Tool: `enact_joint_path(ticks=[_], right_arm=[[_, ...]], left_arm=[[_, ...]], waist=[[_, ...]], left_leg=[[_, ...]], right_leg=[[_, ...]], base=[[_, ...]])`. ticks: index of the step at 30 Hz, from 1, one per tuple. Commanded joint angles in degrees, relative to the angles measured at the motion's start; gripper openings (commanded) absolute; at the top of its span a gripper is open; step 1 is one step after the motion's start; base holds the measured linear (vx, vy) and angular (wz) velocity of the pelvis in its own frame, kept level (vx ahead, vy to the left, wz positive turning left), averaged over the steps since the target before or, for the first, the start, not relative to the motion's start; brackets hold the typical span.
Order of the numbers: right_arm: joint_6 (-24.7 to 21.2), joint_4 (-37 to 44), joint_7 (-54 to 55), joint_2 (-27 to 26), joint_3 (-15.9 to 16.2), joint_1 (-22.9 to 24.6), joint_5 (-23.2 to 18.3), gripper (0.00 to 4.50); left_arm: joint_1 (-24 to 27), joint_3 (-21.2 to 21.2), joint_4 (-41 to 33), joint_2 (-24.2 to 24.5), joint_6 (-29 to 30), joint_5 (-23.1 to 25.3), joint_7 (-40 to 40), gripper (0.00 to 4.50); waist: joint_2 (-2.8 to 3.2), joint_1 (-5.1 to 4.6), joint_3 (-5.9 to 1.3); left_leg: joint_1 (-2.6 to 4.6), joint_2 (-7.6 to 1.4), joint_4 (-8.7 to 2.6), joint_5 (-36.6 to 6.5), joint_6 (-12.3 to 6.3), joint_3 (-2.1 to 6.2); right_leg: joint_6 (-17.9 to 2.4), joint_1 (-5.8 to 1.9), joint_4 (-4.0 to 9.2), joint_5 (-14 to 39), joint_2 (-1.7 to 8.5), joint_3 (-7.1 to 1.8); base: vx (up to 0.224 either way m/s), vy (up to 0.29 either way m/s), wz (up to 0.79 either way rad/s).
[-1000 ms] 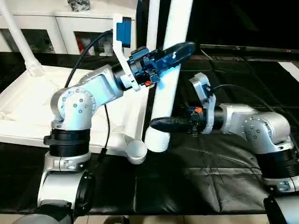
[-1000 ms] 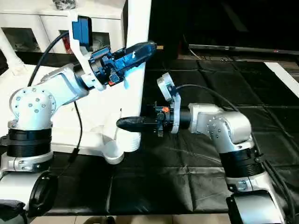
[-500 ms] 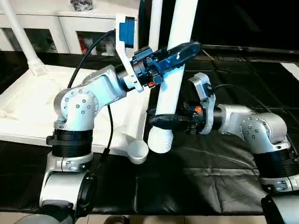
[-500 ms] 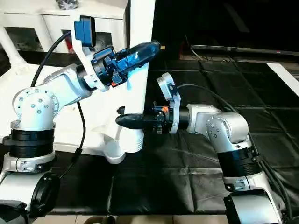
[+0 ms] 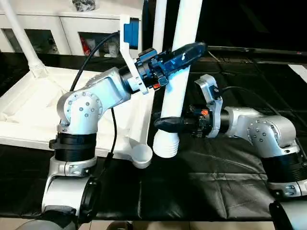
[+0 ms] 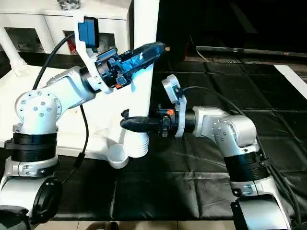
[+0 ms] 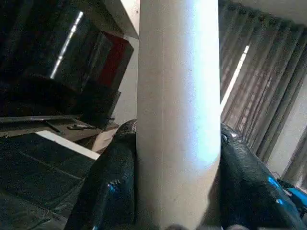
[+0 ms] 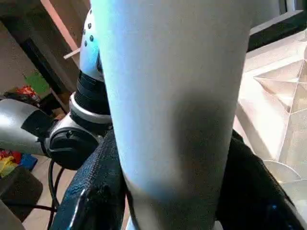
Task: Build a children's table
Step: Pick table leg
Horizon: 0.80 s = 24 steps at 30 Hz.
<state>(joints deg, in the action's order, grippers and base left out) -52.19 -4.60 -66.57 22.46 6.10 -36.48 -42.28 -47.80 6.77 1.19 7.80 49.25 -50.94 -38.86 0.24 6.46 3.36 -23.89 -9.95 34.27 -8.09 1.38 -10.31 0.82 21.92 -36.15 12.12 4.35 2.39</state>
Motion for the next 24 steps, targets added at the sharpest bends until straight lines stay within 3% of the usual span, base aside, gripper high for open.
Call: enact_joint_path(ticks=[1, 4, 8, 12, 13, 16, 18, 24], right_arm=[[-0.74, 0.51, 1.16, -0.19, -0.29, 1.10, -0.17, 1.98], [-0.60, 1.11, 2.85, -1.43, -1.44, 2.51, -0.86, 1.95], [0.83, 1.52, 6.40, -4.36, -3.85, 4.45, -1.76, 1.95], [2.24, 2.11, 8.11, -5.90, -5.03, 6.32, -2.07, 1.95], [2.42, 1.95, 9.07, -6.64, -5.82, 6.40, -2.48, 1.95], [3.17, 2.29, 11.91, -8.70, -8.09, 7.07, -3.30, 1.95], [3.69, 2.38, 13.01, -9.47, -8.88, 7.38, -3.37, 1.91], [5.13, 3.33, 15.49, -10.20, -9.48, 8.44, -3.02, 1.89]], left_arm=[[-1.16, -0.74, -4.52, -0.71, 0.06, -1.25, 0.49, 2.50], [-0.34, 0.05, -6.08, -2.87, 0.17, -2.34, 3.94, 2.88], [0.92, 2.06, -6.69, -6.80, -1.98, -3.83, 8.23, 2.96], [1.14, 4.21, -7.62, -9.42, -5.50, -4.16, 11.32, 2.97], [0.98, 4.95, -7.76, -9.94, -5.74, -5.10, 11.90, 2.97], [0.95, 7.11, -9.35, -12.04, -6.72, -7.83, 14.35, 2.97], [0.95, 8.40, -10.20, -13.05, -8.50, -8.53, 15.20, 2.97], [1.35, 11.26, -10.50, -12.95, -11.86, -7.86, 19.56, 2.97]], waist=[[-0.19, 0.07, -4.48], [-0.21, 0.05, -4.44], [-0.55, 0.08, -4.34], [-0.55, 0.22, -4.21], [-0.78, 0.21, -4.21], [-0.88, 0.25, -4.22], [-1.29, 0.32, -4.21], [-1.60, 0.17, -4.05]], left_leg=[[2.39, -2.86, -3.67, -11.33, 1.88, 1.01], [2.36, -2.86, -3.64, -11.28, 1.63, 0.96], [2.23, -2.85, -3.66, -12.29, 1.79, 0.93], [2.29, -2.94, -3.83, -13.33, 2.20, 1.03], [2.21, -2.93, -3.88, -13.28, 2.30, 1.03], [2.18, -3.00, -3.88, -12.76, 2.29, 1.00], [2.15, -2.95, -3.80, -12.21, 2.02, 0.94], [2.16, -2.96, -4.08, -12.69, 2.52, 1.01]], right_leg=[[-13.75, -2.22, 3.87, 3.98, 3.65, -1.83], [-13.80, -2.16, 3.90, 3.97, 3.64, -1.84], [-13.96, -2.18, 4.25, 6.09, 3.82, -1.83], [-11.99, -2.02, 4.72, 9.37, 3.87, -1.91], [-11.71, -2.07, 4.63, 9.77, 3.89, -1.91], [-11.90, -1.92, 4.52, 9.80, 3.99, -1.90], [-12.23, -1.88, 4.68, 9.44, 3.97, -1.84], [-8.44, -1.77, 5.03, 12.34, 3.78, -1.94]], base=[[0.000, 0.000, 0.00], [0.000, 0.000, 0.00], [0.000, 0.000, 0.00], [0.000, 0.000, 0.00], [0.000, 0.000, 0.00], [0.000, 0.000, 0.00], [0.000, 0.000, 0.00], [0.000, 0.000, 0.00]])
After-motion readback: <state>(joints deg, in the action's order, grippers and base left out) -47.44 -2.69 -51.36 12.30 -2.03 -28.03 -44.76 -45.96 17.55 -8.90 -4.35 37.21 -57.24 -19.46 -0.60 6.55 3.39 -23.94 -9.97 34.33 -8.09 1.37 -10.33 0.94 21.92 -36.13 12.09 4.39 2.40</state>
